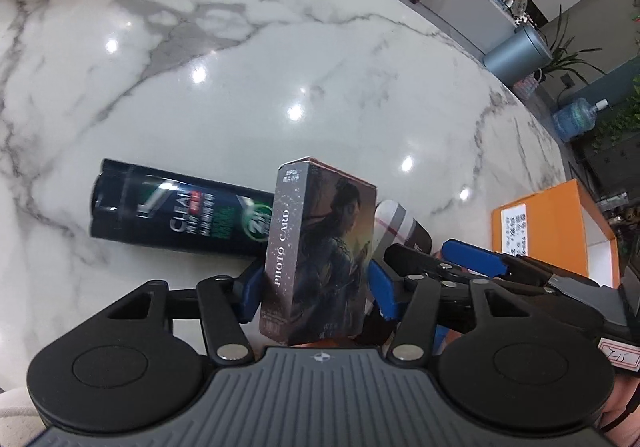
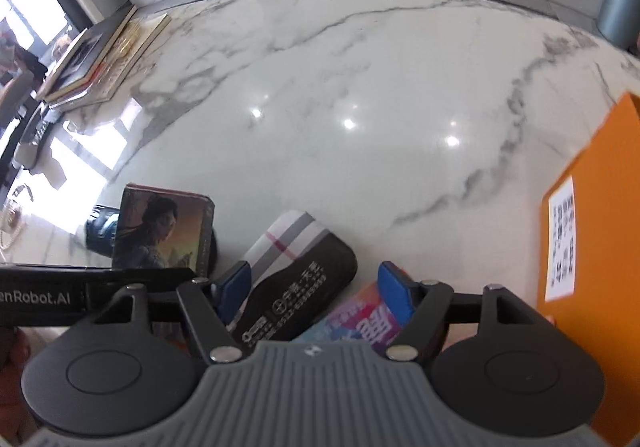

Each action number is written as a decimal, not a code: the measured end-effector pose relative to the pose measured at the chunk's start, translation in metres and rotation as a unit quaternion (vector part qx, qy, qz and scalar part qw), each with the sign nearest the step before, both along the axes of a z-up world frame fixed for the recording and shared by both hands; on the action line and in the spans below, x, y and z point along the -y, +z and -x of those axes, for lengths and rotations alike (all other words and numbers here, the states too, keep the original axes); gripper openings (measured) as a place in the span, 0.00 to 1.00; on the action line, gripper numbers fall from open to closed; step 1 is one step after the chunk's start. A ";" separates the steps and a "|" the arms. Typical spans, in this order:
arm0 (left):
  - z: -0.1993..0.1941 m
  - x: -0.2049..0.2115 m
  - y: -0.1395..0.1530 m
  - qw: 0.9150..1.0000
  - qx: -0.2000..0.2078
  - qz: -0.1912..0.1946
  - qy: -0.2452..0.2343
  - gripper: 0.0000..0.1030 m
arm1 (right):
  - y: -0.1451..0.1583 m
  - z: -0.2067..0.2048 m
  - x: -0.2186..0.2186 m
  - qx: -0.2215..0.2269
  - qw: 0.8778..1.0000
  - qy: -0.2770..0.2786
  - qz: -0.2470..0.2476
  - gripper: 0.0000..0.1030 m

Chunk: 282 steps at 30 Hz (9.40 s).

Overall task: Organize rigid objects
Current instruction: 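Grasp the photo card box with the left tool while the right tool grasps the plaid case, then carry both items over the orange box and lower them inside, then open both tools to release the card box and plaid case upright, then move both tools back to the table and grasp the brown cardboard box with the left tool, then grasp the clear plastic box with the right tool while the left tool holds the cardboard box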

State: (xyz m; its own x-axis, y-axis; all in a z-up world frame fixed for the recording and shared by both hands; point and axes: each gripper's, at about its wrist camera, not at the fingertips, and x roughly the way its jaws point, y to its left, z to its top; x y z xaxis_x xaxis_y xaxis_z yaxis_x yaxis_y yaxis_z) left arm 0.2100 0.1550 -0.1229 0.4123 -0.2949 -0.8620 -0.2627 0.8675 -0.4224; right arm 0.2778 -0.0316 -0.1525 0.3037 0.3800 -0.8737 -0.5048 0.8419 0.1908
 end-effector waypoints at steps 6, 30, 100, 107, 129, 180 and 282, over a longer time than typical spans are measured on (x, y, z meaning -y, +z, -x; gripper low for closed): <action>0.005 0.001 0.013 0.999 0.024 -0.022 -0.009 0.27 | -0.012 -0.006 -0.008 -0.034 0.999 0.011 -0.016 0.68; 0.016 0.000 0.008 0.998 0.034 -0.053 -0.017 0.25 | 0.005 0.012 -0.020 -0.074 0.987 -0.089 -0.108 0.18; -0.096 0.353 0.033 0.970 0.056 -0.127 -0.200 0.25 | 0.035 -0.007 0.320 0.034 0.962 -0.262 -0.074 0.17; -0.095 0.356 0.037 0.956 0.057 -0.201 -0.204 0.32 | 0.035 -0.004 0.321 0.033 0.962 -0.261 -0.070 0.18; -0.052 0.267 0.098 0.968 0.115 -0.167 -0.146 0.51 | 0.027 -0.027 0.290 -0.026 0.964 -0.253 -0.073 0.18; -0.063 0.239 0.057 0.979 0.062 -0.086 -0.173 0.14 | 0.014 -0.092 0.239 -0.013 0.987 -0.156 0.028 0.32; 0.064 0.030 0.062 0.972 0.074 -0.166 -0.148 0.65 | 0.059 0.088 0.072 0.026 0.999 -0.034 0.029 0.32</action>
